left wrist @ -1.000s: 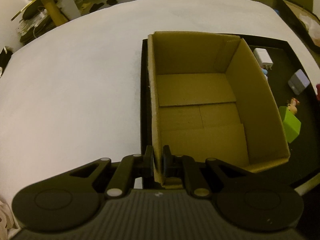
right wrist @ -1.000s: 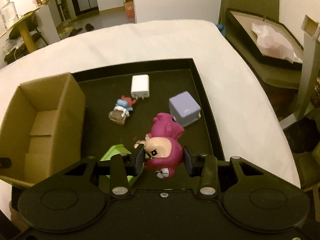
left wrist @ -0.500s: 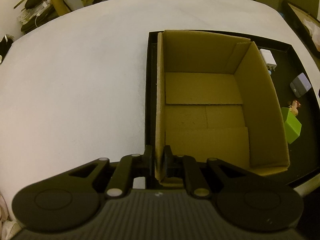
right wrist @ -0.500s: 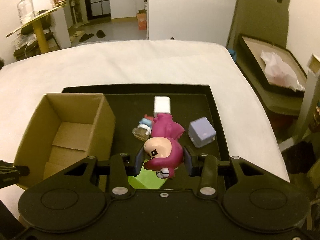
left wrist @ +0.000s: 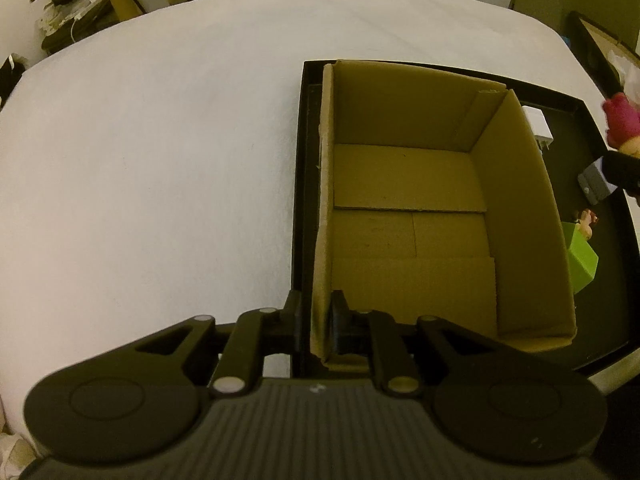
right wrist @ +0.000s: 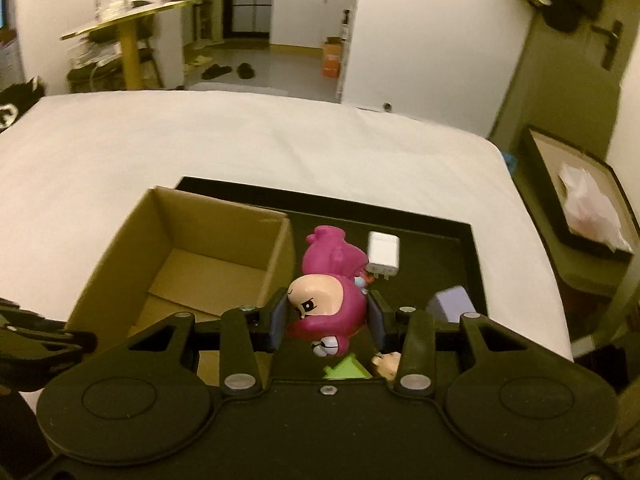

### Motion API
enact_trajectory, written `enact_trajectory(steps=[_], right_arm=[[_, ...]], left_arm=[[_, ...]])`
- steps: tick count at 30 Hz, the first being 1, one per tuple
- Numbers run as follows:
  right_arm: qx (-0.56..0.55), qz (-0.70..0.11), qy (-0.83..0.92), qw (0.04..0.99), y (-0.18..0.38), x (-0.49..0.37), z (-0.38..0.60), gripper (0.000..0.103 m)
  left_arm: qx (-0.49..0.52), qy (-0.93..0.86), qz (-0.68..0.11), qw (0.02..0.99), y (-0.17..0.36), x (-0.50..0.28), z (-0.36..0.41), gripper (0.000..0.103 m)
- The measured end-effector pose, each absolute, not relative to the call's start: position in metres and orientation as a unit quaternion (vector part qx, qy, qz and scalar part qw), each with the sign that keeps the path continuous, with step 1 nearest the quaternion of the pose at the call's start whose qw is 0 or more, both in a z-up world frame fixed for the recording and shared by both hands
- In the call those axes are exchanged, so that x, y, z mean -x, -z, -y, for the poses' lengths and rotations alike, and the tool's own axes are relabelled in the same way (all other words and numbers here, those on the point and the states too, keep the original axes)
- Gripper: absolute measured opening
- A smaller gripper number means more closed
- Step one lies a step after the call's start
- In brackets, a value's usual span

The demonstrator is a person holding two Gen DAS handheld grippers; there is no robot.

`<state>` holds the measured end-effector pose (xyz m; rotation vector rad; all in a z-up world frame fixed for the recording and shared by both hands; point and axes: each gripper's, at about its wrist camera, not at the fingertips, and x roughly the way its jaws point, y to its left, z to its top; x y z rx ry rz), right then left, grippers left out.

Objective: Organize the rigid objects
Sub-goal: 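Lift the pink plush figure with the right gripper over the box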

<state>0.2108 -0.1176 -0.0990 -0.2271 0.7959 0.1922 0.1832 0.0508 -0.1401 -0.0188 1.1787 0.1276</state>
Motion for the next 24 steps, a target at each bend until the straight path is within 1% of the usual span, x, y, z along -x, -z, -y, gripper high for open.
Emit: enact_trajectory(steps=[7,15,24], right_arm=[[0.133,-0.382,-0.122,0.906,0.1,-0.215,0.093,0.04],[0.16,-0.386,-0.161,0.894,0.103,-0.221,0.07,0.041],[0.172,-0.367,-0.206,0.891,0.099,-0.229,0.045,0.041]], left_arm=[[0.016,-0.051,-0.556,0.829,0.141,-0.185,-0.054,0.018],[0.028,-0.041,-0.559,0.828,0.143,-0.189,-0.055,0.019],[0.047,-0.044,-0.562,0.824,0.143,-0.188,-0.06,0.019]])
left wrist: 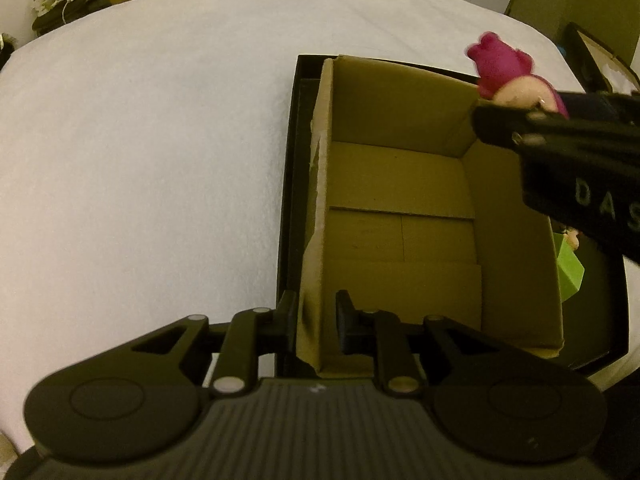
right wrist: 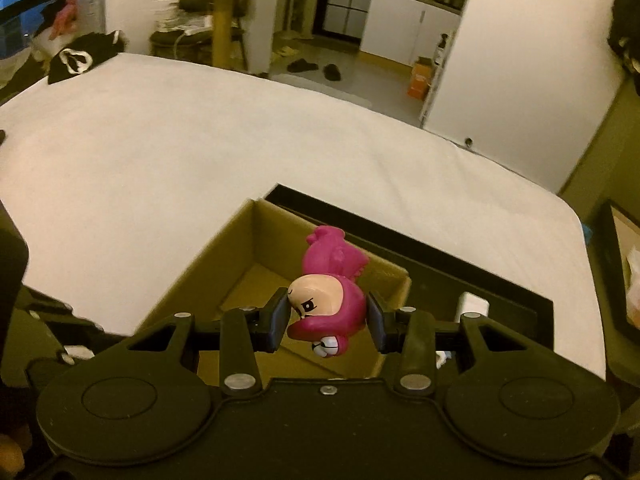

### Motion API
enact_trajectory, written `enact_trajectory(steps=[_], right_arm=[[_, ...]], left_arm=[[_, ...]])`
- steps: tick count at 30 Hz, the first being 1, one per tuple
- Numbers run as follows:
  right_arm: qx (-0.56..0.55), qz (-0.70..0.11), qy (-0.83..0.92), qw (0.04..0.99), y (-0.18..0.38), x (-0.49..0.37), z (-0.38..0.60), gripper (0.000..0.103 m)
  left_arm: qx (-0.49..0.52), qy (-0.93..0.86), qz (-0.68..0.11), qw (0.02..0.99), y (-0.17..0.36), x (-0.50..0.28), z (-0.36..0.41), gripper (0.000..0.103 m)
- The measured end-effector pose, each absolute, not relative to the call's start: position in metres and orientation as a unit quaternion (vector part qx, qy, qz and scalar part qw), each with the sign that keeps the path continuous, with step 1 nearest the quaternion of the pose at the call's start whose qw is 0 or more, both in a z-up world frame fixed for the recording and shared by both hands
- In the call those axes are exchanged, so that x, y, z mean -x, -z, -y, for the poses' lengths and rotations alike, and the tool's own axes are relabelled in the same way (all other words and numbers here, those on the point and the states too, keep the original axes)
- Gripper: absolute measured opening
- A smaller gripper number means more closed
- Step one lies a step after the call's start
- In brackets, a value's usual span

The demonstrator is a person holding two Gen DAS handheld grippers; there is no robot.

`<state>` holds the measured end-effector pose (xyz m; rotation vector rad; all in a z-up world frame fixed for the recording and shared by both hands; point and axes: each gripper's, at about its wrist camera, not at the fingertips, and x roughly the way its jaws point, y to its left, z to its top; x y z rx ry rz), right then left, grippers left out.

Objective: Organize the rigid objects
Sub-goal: 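Lift the pink plush figure with the right gripper over the box, then open the right gripper to drop the pink figure into the box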

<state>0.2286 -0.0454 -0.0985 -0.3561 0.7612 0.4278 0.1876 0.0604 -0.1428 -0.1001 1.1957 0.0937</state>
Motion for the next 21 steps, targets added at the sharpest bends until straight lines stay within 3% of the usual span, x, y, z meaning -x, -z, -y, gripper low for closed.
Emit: enact_trajectory(steps=[3,7,14,21], right_arm=[[0.17,-0.361,-0.209,0.893,0.095,-0.229,0.043,0.051],[0.164,-0.364,-0.215,0.891,0.095,-0.223,0.049,0.054],[0.142,-0.386,-0.195,0.89,0.1,-0.214,0.075,0.054],[0.117,-0.396,-0.173,0.894,0.106,-0.202,0.106,0.055]], left_arm=[[0.047,-0.047,-0.562,0.824,0.142,-0.187,-0.06,0.019],[0.039,-0.049,-0.563,0.824,0.142,-0.186,-0.058,0.019],[0.034,-0.056,-0.564,0.823,0.143,-0.191,-0.054,0.02],[0.018,-0.063,-0.557,0.828,0.14,-0.187,-0.047,0.028]])
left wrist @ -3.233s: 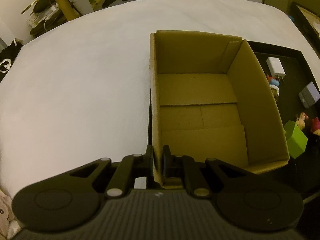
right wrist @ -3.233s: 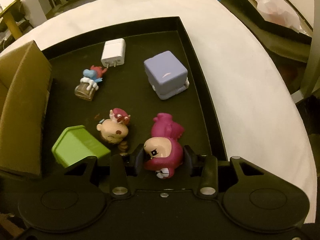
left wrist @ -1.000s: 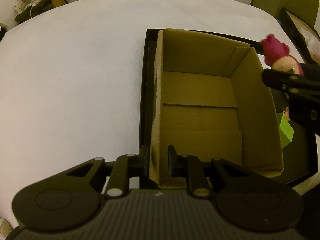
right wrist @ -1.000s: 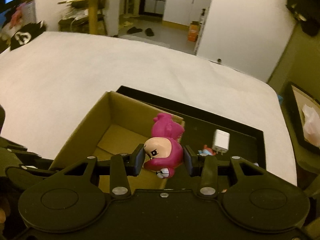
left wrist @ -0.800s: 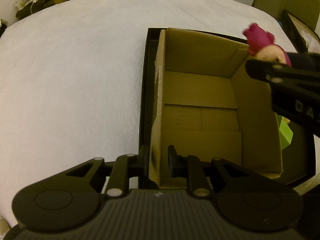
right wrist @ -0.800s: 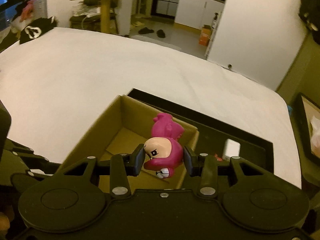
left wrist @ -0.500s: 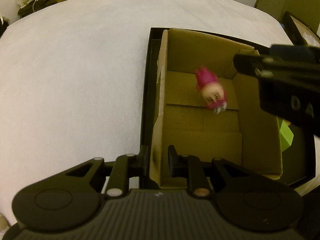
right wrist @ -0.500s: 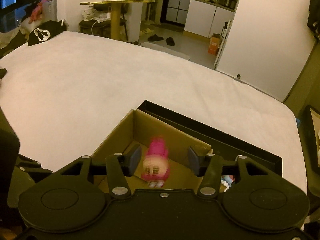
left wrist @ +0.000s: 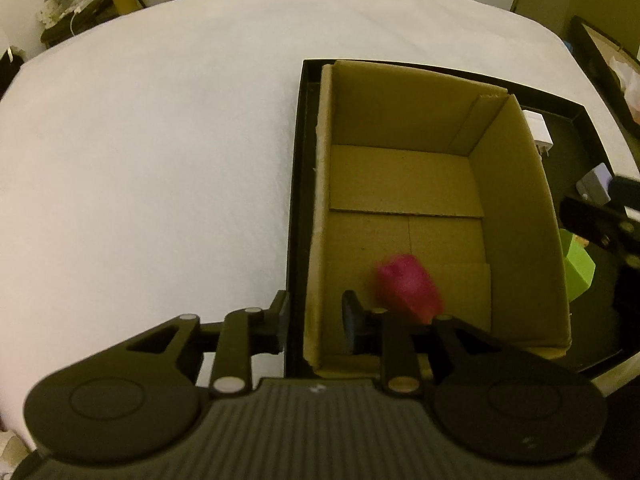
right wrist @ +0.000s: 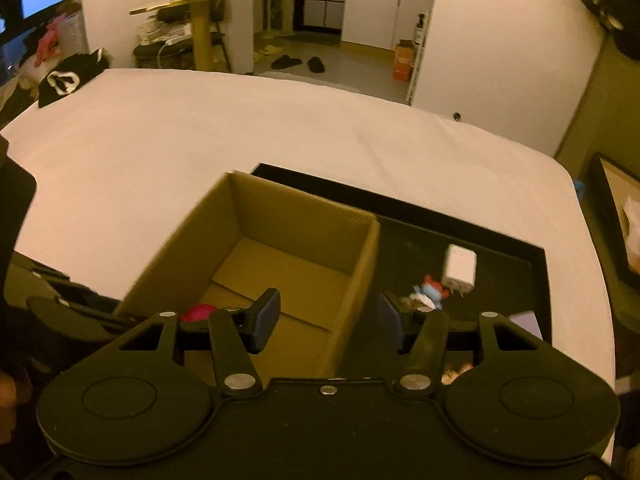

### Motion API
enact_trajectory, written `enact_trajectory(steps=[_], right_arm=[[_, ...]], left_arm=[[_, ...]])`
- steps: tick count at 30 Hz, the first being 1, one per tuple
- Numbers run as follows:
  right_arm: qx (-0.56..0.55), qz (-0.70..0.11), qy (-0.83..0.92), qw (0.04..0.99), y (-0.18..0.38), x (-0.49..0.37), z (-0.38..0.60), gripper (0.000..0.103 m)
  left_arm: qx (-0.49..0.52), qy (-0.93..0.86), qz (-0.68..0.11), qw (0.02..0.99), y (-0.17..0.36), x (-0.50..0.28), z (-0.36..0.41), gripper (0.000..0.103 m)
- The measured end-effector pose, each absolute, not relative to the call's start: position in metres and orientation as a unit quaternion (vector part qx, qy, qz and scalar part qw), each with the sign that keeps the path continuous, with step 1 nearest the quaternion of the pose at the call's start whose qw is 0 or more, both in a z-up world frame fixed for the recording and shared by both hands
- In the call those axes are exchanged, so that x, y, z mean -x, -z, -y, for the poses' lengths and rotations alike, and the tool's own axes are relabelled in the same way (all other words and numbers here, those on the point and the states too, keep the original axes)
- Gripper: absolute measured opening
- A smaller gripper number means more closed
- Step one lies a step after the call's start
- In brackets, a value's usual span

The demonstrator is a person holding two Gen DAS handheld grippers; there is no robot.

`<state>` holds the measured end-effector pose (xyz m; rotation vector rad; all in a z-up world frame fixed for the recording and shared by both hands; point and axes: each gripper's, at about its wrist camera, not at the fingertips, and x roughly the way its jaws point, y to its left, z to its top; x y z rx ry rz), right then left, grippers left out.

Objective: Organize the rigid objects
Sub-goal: 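Open the right gripper to drop the pink figure into the box, then move the right tool to the green hexagonal block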

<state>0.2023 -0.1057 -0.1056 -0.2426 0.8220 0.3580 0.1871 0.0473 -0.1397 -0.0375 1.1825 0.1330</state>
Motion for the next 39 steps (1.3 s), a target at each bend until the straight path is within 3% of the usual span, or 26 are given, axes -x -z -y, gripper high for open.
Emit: enact_trajectory(steps=[24,26,31,39], right_arm=[[-0.028,-0.474,-0.098,0.874,0.154,-0.19,0.196,0.055],[-0.044,-0.481,-0.094,0.871,0.16,-0.191,0.201,0.057],[-0.08,-0.488,-0.081,0.866,0.168,-0.193,0.211,0.076],[-0.115,-0.498,-0.073,0.856,0.181,-0.21,0.208,0.077]], left_arm=[[-0.033,-0.07,-0.529,0.845,0.13,-0.183,-0.031,0.064],[-0.033,-0.073,-0.526,0.846,0.128,-0.181,-0.03,0.068],[-0.041,-0.072,-0.524,0.847,0.126,-0.183,-0.026,0.073],[-0.077,-0.087,-0.517,0.848,0.126,-0.187,-0.015,0.074]])
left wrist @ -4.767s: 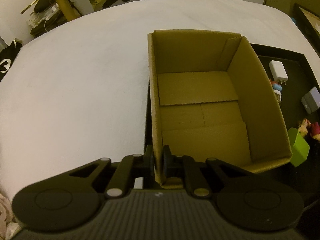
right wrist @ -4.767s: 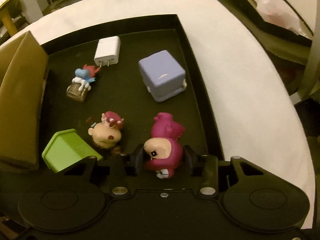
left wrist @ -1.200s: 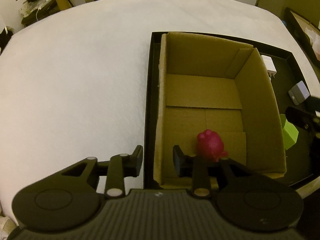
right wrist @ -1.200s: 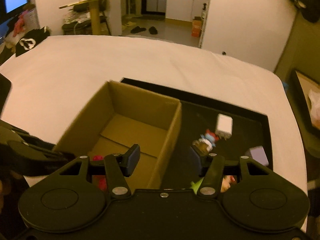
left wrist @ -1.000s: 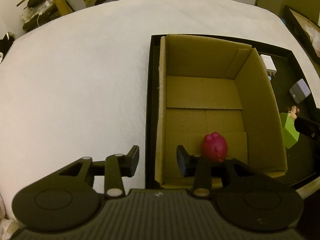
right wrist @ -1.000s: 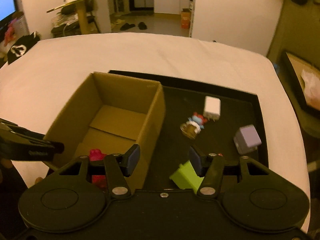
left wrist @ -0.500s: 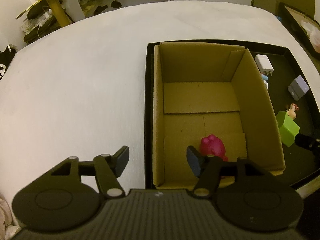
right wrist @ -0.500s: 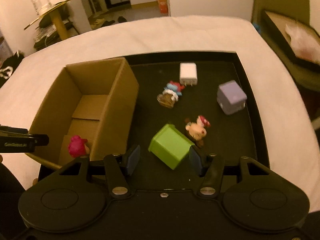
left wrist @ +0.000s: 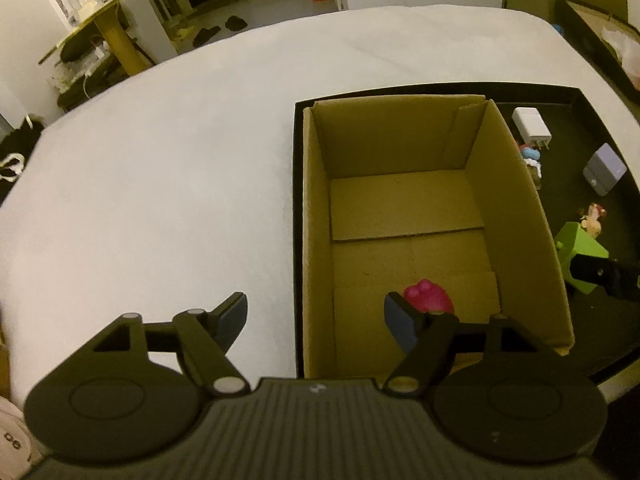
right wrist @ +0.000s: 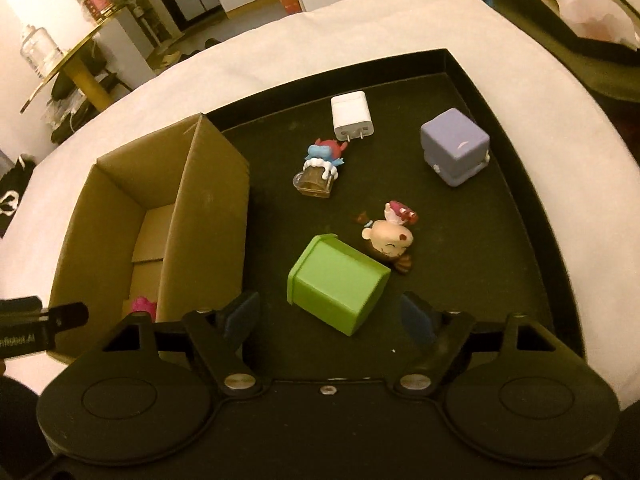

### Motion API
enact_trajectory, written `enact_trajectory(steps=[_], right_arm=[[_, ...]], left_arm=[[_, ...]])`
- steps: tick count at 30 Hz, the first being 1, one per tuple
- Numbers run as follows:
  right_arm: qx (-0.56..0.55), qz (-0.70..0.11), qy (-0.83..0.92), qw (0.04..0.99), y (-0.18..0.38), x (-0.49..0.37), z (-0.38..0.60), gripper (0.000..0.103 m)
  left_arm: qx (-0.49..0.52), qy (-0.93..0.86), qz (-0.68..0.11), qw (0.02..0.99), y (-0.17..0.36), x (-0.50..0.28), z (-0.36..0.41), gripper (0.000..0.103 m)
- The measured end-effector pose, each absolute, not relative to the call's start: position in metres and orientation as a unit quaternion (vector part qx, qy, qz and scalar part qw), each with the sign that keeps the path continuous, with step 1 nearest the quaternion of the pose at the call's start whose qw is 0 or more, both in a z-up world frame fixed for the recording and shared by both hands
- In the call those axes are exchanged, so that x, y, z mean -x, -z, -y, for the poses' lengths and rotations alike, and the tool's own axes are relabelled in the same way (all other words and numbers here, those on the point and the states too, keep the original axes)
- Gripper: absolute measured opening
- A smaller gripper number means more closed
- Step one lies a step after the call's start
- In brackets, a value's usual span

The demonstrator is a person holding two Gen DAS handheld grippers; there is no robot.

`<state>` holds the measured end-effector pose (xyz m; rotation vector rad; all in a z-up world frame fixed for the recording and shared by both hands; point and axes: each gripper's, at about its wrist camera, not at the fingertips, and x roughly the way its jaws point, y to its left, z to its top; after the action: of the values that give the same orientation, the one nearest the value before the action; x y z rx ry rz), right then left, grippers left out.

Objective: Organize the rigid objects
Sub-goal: 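Move the right tool to the green hexagonal block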

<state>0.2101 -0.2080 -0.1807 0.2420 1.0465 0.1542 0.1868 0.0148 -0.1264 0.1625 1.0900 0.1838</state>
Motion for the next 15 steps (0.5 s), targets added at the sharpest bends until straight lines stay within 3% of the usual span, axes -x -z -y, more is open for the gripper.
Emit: enact_trajectory(steps=[13,15], right_arm=[[-0.123,-0.512,-0.05,0.849,0.204,-0.233,0.199,0.077],[-0.109,-0.517,-0.049,0.848,0.209,-0.235,0.199,0.073]], left_arm=[[-0.114,-0.098,-0.524,0.838,0.132,-0.197,0.001,0.074],[-0.121,-0.098,-0.526,0.836,0.134,-0.198,0.004,0.074]])
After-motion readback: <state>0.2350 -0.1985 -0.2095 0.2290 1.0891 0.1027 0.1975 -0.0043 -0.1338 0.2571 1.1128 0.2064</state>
